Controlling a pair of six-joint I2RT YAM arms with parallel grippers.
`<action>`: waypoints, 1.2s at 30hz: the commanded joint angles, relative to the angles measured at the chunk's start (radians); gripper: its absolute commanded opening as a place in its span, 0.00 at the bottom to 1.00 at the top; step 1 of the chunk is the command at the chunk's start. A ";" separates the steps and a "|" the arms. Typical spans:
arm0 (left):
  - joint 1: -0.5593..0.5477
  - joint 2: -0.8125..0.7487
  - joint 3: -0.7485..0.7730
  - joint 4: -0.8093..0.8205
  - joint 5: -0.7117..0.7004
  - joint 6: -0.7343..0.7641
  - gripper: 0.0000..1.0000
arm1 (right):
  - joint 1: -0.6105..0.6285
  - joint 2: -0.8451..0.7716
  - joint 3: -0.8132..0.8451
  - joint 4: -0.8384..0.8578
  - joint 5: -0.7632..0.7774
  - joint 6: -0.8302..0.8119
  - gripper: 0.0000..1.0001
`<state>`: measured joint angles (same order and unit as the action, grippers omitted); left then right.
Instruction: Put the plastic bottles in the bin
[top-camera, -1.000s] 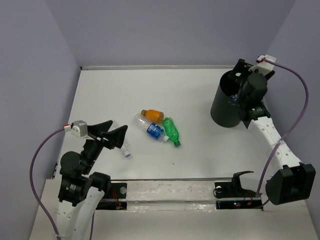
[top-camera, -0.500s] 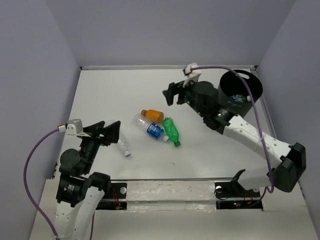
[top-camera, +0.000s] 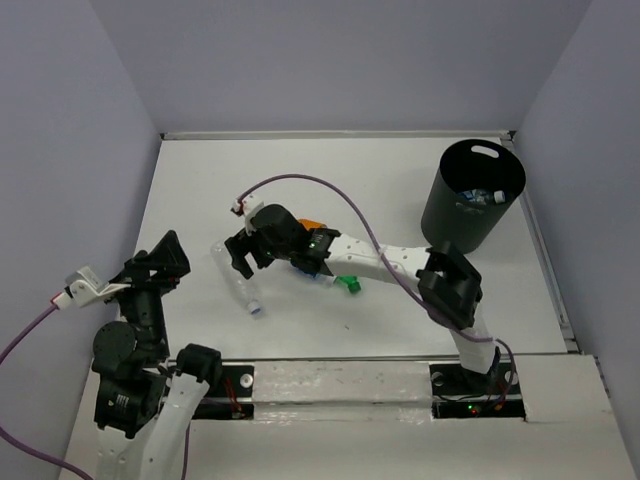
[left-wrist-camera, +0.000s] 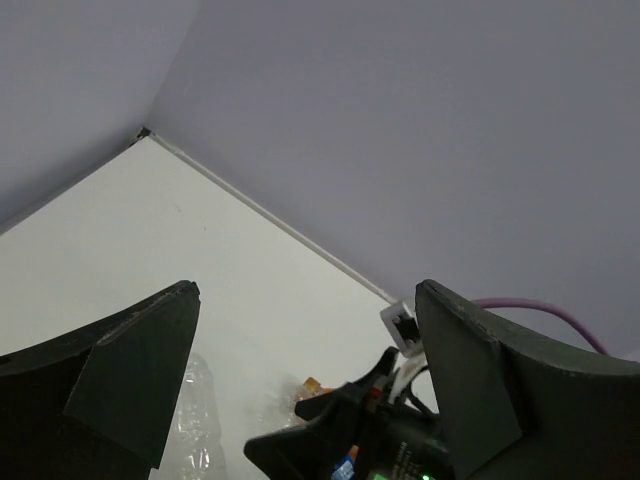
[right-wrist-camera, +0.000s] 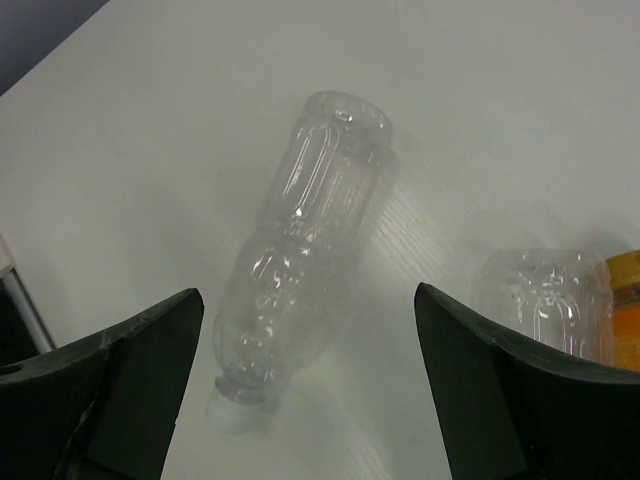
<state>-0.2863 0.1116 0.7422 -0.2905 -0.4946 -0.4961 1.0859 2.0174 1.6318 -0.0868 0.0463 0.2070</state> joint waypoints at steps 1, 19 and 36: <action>-0.005 0.005 -0.020 0.031 -0.010 -0.001 0.99 | 0.023 0.160 0.250 -0.117 0.063 -0.047 0.92; -0.008 -0.010 -0.015 0.040 0.082 0.025 0.99 | 0.032 0.590 0.767 -0.311 0.130 -0.066 0.46; -0.011 -0.006 -0.032 0.071 0.116 0.036 0.99 | -0.099 -0.270 0.122 0.126 0.398 -0.236 0.35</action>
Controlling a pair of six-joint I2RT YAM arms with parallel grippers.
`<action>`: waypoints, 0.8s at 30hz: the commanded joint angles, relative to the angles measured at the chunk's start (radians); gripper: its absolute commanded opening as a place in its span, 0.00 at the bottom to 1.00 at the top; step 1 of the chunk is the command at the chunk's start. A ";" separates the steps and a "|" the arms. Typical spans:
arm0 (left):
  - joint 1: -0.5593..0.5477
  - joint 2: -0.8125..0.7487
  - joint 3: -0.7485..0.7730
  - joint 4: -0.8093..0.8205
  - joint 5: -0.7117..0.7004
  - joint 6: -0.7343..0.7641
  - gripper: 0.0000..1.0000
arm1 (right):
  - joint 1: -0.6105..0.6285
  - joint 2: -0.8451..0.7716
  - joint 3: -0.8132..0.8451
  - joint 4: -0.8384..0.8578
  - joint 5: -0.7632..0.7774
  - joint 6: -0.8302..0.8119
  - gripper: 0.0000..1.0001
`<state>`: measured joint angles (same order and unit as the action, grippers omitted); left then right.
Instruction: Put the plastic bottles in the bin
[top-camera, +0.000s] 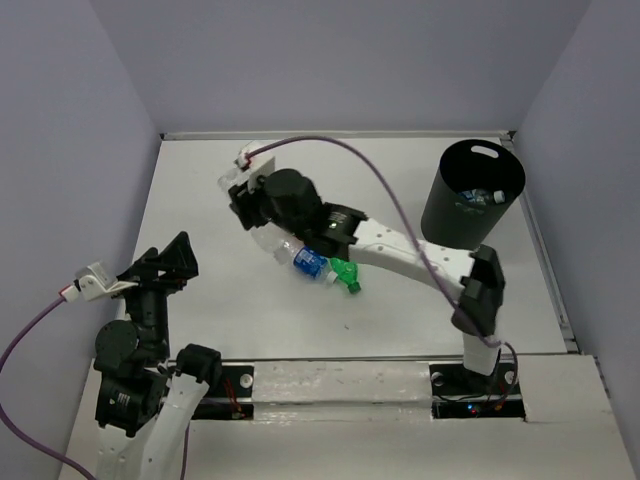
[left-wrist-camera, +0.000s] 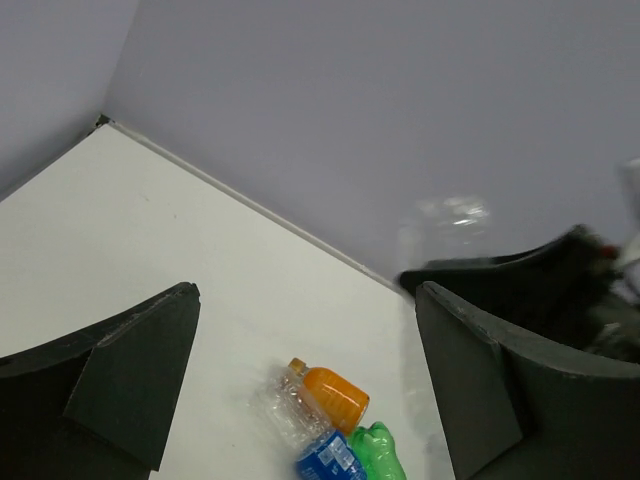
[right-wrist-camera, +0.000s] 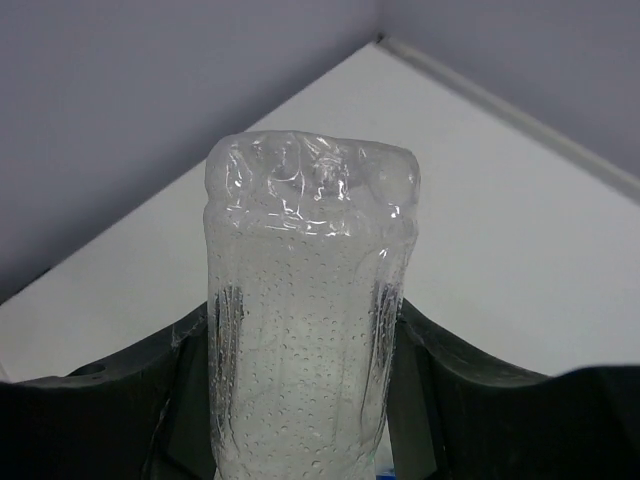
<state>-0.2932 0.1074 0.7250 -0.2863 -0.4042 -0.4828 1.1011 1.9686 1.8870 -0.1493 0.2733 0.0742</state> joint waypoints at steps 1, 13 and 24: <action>-0.004 -0.003 -0.021 0.068 0.033 0.024 0.99 | -0.148 -0.272 -0.179 0.214 0.188 -0.135 0.34; -0.015 -0.031 -0.032 0.082 0.071 0.038 0.99 | -0.895 -0.720 -0.661 0.551 0.300 -0.144 0.34; -0.023 -0.048 -0.032 0.079 0.074 0.044 0.99 | -1.017 -0.619 -0.798 0.614 0.225 -0.035 0.38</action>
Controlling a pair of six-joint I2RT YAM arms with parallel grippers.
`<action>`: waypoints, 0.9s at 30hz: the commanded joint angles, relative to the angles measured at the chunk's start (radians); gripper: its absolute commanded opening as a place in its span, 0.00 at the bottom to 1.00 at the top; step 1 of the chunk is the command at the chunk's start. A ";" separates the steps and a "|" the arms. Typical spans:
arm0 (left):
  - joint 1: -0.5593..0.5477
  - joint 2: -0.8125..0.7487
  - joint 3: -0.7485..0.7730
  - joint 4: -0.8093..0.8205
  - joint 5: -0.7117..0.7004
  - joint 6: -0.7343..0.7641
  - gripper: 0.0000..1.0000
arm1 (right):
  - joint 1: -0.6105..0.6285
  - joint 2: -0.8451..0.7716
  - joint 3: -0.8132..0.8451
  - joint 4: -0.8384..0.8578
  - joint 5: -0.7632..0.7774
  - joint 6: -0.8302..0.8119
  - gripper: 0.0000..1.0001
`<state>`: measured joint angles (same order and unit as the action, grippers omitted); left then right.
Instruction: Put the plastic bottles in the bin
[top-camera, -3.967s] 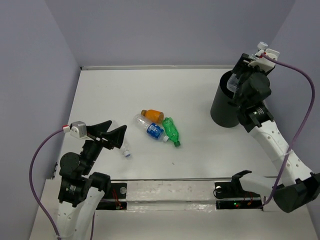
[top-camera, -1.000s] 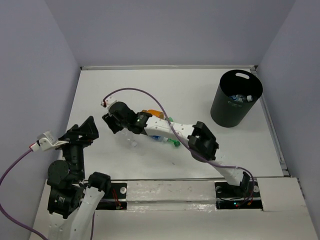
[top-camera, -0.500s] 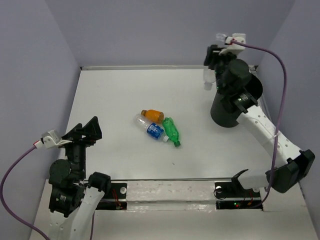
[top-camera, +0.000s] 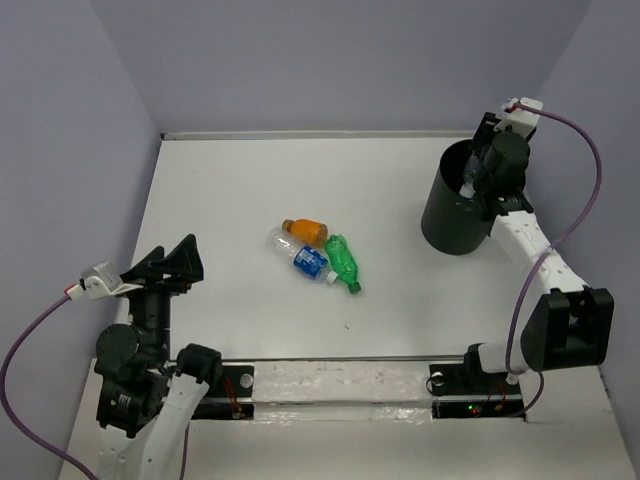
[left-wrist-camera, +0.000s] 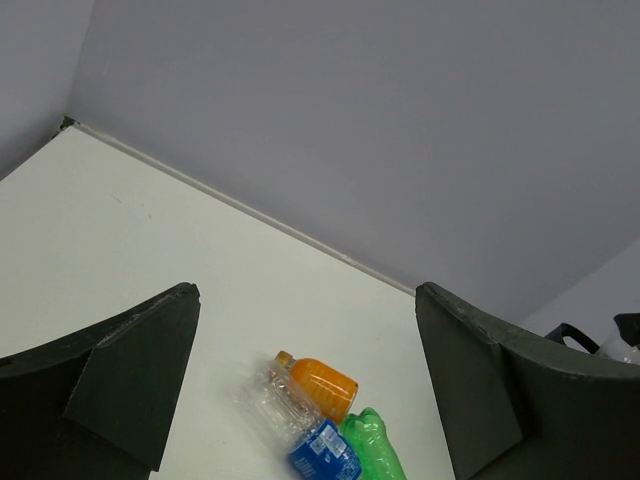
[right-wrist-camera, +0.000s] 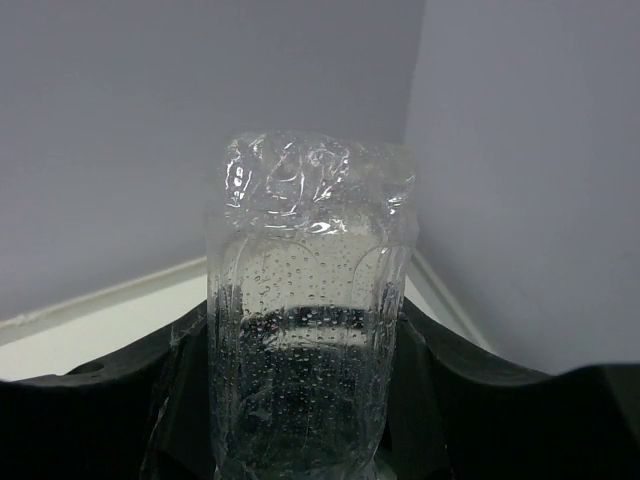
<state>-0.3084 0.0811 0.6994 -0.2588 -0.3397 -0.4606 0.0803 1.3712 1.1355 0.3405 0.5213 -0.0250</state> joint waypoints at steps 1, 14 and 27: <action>-0.008 -0.021 -0.006 0.052 0.010 0.020 0.99 | 0.004 -0.027 -0.065 0.138 -0.026 0.069 0.38; -0.018 -0.015 -0.008 0.056 0.013 0.019 0.99 | 0.004 -0.197 -0.332 0.358 -0.152 0.092 0.99; -0.018 -0.001 -0.009 0.058 0.015 0.020 0.99 | 0.355 -0.183 -0.026 -0.278 -0.538 0.178 0.89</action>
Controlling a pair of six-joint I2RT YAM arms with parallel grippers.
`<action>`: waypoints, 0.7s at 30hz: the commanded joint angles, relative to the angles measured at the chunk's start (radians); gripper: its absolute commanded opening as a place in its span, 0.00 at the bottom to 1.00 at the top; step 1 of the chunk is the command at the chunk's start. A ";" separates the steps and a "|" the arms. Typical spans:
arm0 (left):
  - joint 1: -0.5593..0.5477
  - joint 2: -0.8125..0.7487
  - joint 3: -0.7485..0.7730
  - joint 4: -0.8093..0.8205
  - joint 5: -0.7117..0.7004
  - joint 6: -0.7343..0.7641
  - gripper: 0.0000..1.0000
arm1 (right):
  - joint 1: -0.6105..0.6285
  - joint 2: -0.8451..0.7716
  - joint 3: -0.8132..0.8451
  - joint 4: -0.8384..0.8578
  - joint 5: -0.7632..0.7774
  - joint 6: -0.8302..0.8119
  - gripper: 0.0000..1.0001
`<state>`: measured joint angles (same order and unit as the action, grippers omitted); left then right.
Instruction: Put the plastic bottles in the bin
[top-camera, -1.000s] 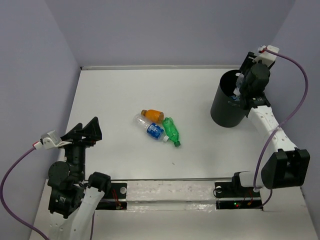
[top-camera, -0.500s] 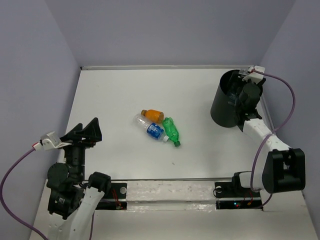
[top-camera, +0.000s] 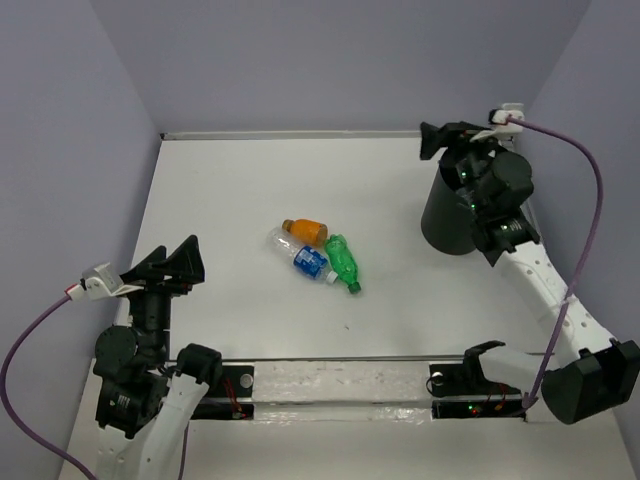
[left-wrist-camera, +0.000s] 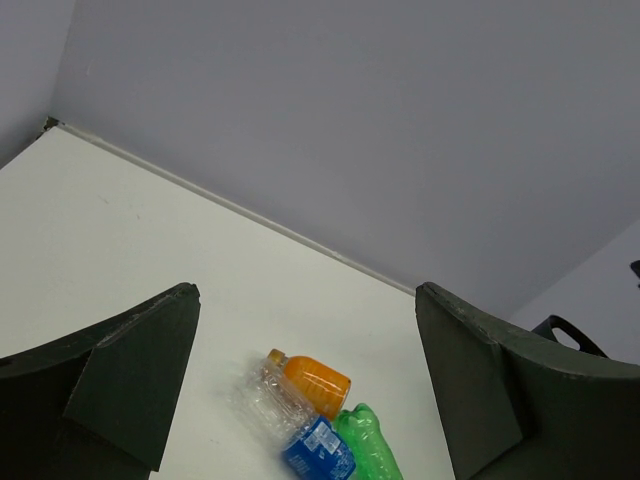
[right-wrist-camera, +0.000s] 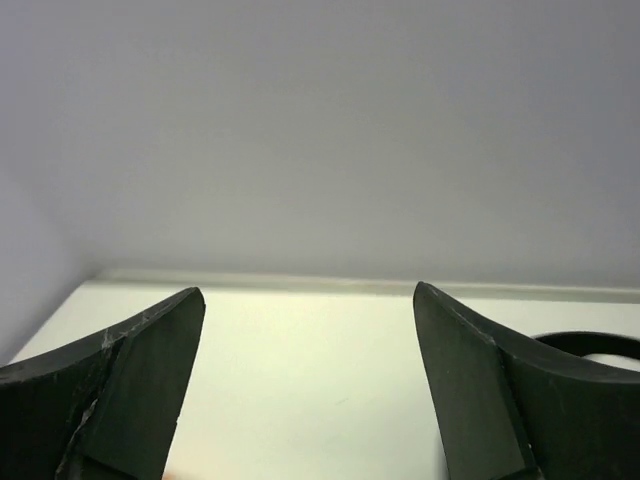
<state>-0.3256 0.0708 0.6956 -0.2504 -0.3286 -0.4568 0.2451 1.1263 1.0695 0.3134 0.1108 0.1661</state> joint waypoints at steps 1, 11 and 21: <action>-0.003 0.011 -0.005 0.048 0.002 0.017 0.99 | 0.304 0.111 0.040 -0.272 -0.123 -0.026 0.89; 0.000 0.021 -0.005 0.046 -0.004 0.021 0.99 | 0.594 0.493 0.249 -0.509 -0.103 -0.134 0.60; 0.005 0.026 -0.007 0.048 0.008 0.020 0.99 | 0.684 0.805 0.516 -0.678 -0.065 -0.237 0.72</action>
<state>-0.3252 0.0746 0.6956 -0.2508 -0.3290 -0.4534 0.9051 1.8465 1.4883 -0.2813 0.0414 -0.0036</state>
